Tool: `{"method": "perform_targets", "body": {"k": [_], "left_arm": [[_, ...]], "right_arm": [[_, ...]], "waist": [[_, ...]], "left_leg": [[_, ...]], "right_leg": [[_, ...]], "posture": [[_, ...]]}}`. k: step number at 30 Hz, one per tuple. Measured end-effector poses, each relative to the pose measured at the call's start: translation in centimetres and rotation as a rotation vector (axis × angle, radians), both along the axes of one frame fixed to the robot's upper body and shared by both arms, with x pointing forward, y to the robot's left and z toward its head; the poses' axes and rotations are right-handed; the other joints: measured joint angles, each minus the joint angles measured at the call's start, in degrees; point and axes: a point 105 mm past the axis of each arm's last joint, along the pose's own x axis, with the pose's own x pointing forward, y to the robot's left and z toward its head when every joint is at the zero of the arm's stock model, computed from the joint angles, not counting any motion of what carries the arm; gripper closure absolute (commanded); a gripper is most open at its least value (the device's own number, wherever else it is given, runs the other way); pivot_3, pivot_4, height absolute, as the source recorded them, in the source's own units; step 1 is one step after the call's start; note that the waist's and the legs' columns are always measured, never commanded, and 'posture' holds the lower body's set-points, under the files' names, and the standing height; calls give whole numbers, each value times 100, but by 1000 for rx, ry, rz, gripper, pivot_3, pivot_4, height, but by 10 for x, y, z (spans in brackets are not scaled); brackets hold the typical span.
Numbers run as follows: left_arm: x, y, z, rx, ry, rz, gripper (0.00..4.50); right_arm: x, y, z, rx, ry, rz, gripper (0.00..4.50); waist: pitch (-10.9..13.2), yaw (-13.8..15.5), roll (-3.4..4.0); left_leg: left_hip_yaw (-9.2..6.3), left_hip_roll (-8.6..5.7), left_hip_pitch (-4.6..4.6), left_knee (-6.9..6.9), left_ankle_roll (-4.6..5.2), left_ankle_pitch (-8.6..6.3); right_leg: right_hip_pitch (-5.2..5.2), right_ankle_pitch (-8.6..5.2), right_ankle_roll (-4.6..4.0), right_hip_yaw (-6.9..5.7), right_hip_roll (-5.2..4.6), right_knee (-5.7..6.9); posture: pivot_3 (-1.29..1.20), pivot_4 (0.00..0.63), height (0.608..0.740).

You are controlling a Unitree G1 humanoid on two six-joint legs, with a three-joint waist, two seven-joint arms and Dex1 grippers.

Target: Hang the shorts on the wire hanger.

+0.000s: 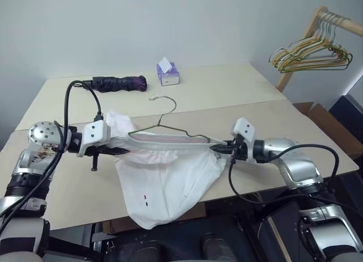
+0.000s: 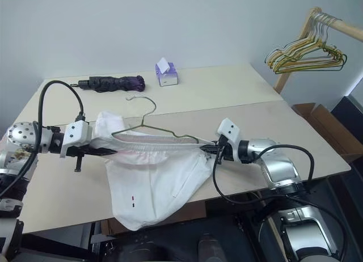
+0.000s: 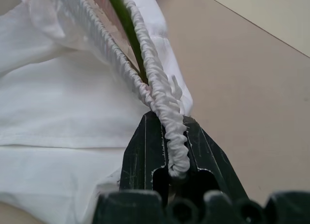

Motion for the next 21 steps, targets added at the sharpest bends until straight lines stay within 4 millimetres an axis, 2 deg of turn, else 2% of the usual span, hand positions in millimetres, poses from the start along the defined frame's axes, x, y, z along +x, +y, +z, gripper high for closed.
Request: {"method": "perform_targets", "body": {"k": [6, 10, 12, 13, 15, 21], "left_arm": [[-1, 11, -20, 147, -32, -24, 4500], [5, 2, -24, 108, -41, -1, 4500], [8, -6, -28, 77, -31, 6, 4500], [9, -9, -29, 65, -24, 8, 4500], [11, -13, -29, 46, -13, 13, 4500], [18, -22, -18, 3, -23, 12, 4500]], "right_arm": [[-2, -1, 6, -8, -3, 30, 4420], [-10, 10, 20, -28, -51, 86, 4420], [-16, 18, 26, -33, -71, 121, 3693], [-17, 20, 28, -35, -73, 124, 3520], [-18, 23, 30, -38, -75, 122, 2835], [-12, 25, 40, -33, -98, 87, 780]], "waist": [[0, -2, 0], [0, 23, 0], [0, 14, 0], [0, 11, 0], [0, 4, -1], [0, -16, 0]], "left_leg": [[1, 0, -1, 0, 0, 0], [-1, -2, -7, 4, 0, 0], [-1, -2, -8, 5, 0, 0], [0, -2, -7, 5, 0, 0], [0, -2, -7, 5, 0, 0], [-1, -2, -7, 3, 0, 0]], "right_leg": [[-1, 0, 0, -1, -2, 0], [-2, -1, 3, -5, -8, 0], [-2, 0, 3, -5, -7, 0], [-1, 0, 3, -5, -7, 1], [-2, 0, 3, -6, -5, 1], [-3, 0, 3, -6, -5, 0]], "posture": [[-139, 3, 740], [-147, 5, 740], [-147, 5, 740], [-147, 5, 740], [-147, 5, 740], [-165, 3, 740]]}}
